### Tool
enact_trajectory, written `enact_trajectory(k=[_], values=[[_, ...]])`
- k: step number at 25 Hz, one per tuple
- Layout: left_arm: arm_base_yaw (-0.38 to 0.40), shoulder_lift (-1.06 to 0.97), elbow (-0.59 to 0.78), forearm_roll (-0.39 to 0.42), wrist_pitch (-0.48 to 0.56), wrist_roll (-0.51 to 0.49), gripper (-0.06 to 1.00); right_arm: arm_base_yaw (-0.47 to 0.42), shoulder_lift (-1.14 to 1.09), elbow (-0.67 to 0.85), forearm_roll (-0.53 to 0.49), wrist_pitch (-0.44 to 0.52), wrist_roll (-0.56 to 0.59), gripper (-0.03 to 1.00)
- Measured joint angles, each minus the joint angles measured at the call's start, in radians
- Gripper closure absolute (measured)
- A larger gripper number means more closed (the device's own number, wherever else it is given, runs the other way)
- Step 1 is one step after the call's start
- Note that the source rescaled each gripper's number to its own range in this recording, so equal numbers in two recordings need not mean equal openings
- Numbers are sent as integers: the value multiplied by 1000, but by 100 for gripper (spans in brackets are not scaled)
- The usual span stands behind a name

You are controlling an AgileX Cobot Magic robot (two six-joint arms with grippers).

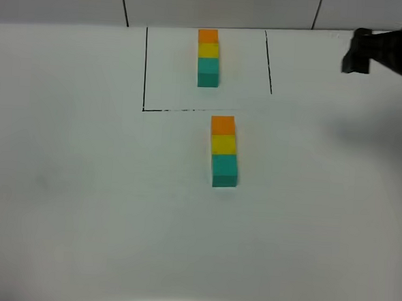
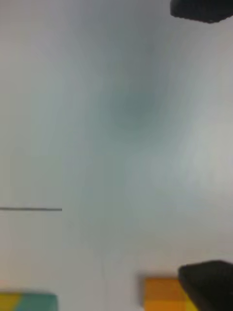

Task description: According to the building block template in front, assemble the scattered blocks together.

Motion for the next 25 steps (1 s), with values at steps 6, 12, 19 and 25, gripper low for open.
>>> enact_trajectory(k=[6,12,19,25], values=[[0,0,0,0,0,0,60,-62,-120,49,-78,-14,-43,-3],[0,0,0,0,0,0,60,-62,-184,49,-128,21,-49,-2],[0,0,0,0,0,0,60,-62,-417,194,-155,-48,-49,-1],[0,0,0,0,0,0,60,-62,-733,436,-156,-117,-49,-1]])
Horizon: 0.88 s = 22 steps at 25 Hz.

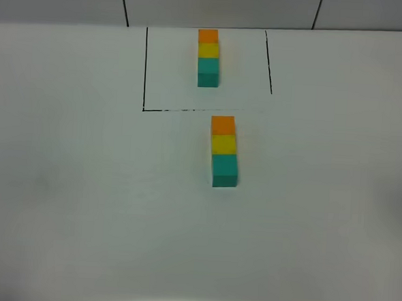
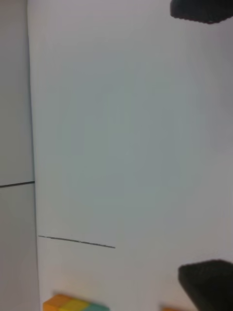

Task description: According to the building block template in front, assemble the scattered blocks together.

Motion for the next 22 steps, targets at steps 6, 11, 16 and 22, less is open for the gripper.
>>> enact_trajectory(k=[6,11,16,22], values=[[0,0,0,0,0,0,60,0,-353,151,-54,58,42,-1],[0,0,0,0,0,0,60,0,-607,233,-121,165,107,-1],[0,0,0,0,0,0,60,0,-790,270,-131,285,133,-1],[0,0,0,0,0,0,60,0,-879,309,-130,414,155,0]])
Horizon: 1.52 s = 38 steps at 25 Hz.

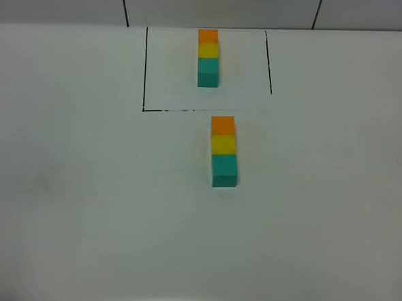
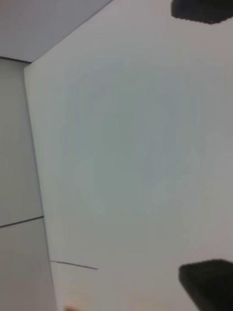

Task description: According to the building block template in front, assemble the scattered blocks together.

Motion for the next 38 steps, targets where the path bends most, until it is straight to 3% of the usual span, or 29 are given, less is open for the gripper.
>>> enact_trajectory(k=[9,18,38], values=[[0,0,0,0,0,0,60,3,0,18,30,73,2,6],[0,0,0,0,0,0,60,3,0,21,50,84,0,25],[0,0,0,1,0,0,60,-55,0,21,52,84,-3,26]])
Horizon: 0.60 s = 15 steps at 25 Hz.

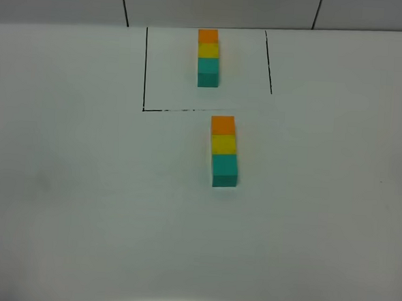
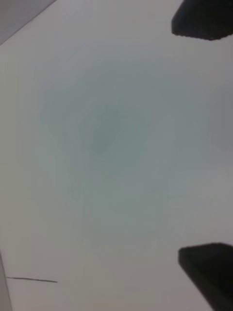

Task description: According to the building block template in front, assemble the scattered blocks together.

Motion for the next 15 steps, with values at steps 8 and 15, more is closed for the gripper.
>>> enact_trajectory(k=[8,15], values=[[0,0,0,0,0,0,60,0,0,0,1,0,0,26],[0,0,0,0,0,0,60,0,0,0,5,0,-15,26]])
